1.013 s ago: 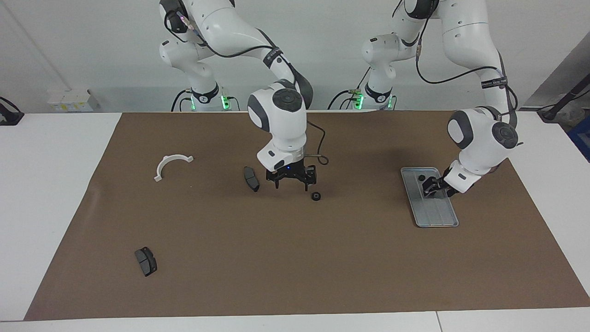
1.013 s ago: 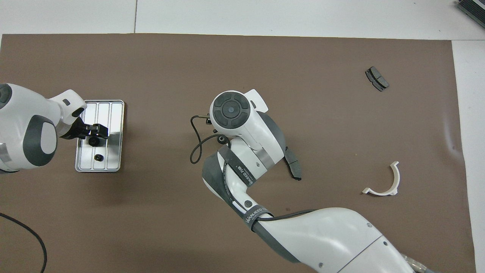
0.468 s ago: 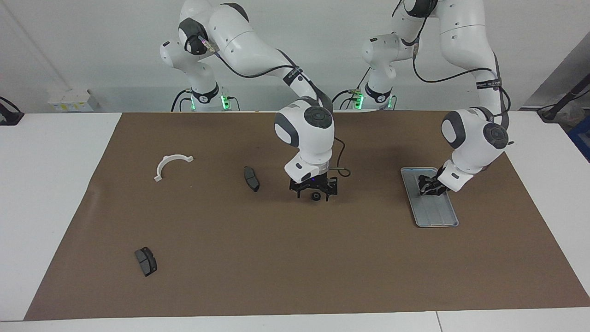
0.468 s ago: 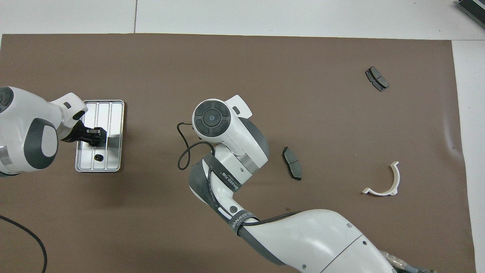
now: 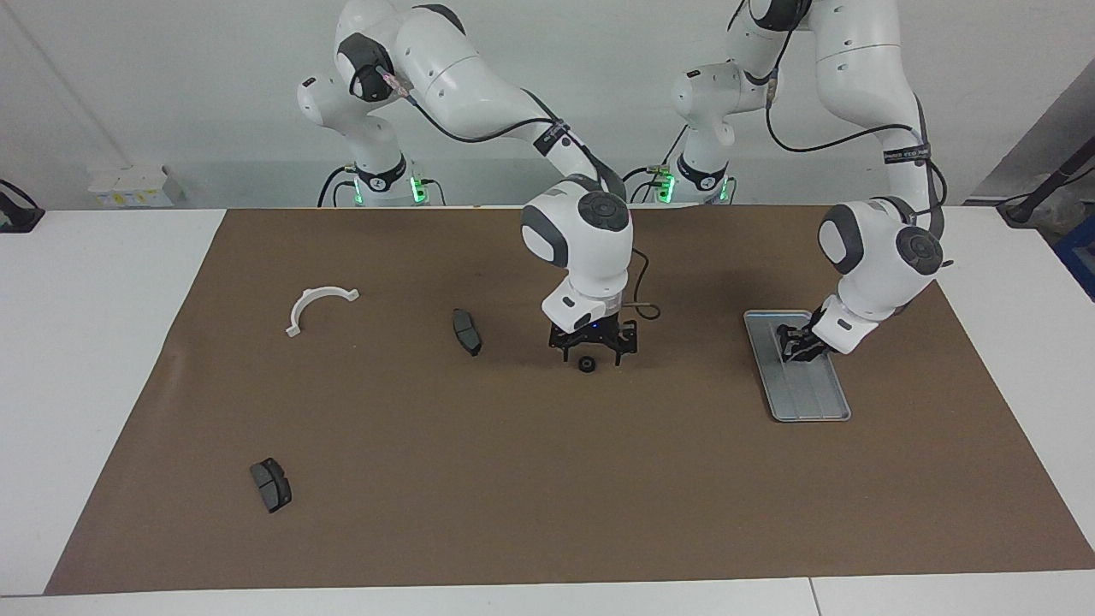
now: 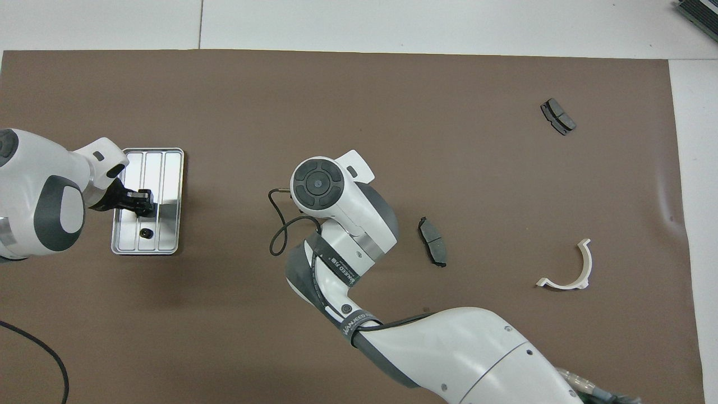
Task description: Place bearing gear from tray to pile
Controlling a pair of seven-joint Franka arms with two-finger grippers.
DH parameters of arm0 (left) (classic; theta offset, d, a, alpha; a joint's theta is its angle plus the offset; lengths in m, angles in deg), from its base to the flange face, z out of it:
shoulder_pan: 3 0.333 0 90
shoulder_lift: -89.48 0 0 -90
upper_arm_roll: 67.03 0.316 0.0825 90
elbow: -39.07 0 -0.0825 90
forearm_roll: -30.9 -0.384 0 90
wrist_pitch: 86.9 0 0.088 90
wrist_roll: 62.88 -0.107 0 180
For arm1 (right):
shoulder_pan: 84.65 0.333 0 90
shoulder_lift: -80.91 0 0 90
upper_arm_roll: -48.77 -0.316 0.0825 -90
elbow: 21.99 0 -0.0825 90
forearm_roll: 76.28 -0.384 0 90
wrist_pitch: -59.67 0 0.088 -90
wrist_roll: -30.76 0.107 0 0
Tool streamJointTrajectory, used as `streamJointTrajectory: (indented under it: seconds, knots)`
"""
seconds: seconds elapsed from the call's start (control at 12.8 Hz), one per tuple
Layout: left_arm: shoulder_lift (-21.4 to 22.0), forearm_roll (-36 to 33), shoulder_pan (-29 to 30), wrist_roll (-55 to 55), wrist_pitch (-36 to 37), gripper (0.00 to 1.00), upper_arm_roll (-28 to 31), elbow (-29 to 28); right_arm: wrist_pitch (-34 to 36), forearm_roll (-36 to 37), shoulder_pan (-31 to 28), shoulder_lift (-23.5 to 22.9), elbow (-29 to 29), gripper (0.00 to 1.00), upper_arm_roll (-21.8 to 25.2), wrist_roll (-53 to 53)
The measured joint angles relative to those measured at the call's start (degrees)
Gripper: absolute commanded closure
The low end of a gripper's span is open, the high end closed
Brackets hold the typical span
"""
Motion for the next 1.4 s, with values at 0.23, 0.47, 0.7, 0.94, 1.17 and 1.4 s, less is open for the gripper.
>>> streamJointTrajectory:
  seconds: [0.23, 0.47, 0.7, 0.94, 1.17, 1.4]
  knots:
    - [0.0, 0.0, 0.0, 0.0, 0.0, 0.82, 0.0, 0.0, -0.6, 0.0, 0.2, 0.0, -0.8, 0.32, -0.1, 0.0]
    - [0.1, 0.0, -0.1, 0.4, 0.0, 0.83, -0.2, 0.5, -0.6, 0.0, 0.2, 0.0, -1.2, 0.44, -0.1, 0.0]
    - [0.2, 0.0, -0.9, 3.3, 0.4, 0.83, -0.5, 2.8, -0.6, 0.0, 0.2, 0.0, -1.2, 0.48, -0.1, 0.0]
    - [0.2, 0.0, -4.3, 10.5, 1.5, 0.83, -0.8, 4.8, -0.7, 0.0, 0.3, 0.0, -1.2, 0.53, -0.2, 0.0]
    - [0.2, 0.0, -9.8, 21.2, 1.5, 0.83, -1.0, 4.9, -0.7, 0.0, 0.3, 0.0, -1.2, 0.91, -0.3, 0.0]
    - [0.2, 0.0, -16.1, 33.2, 1.5, 0.83, -1.2, 5.0, -0.7, 0.0, 0.3, 0.1, -1.1, 0.99, -0.3, 0.0]
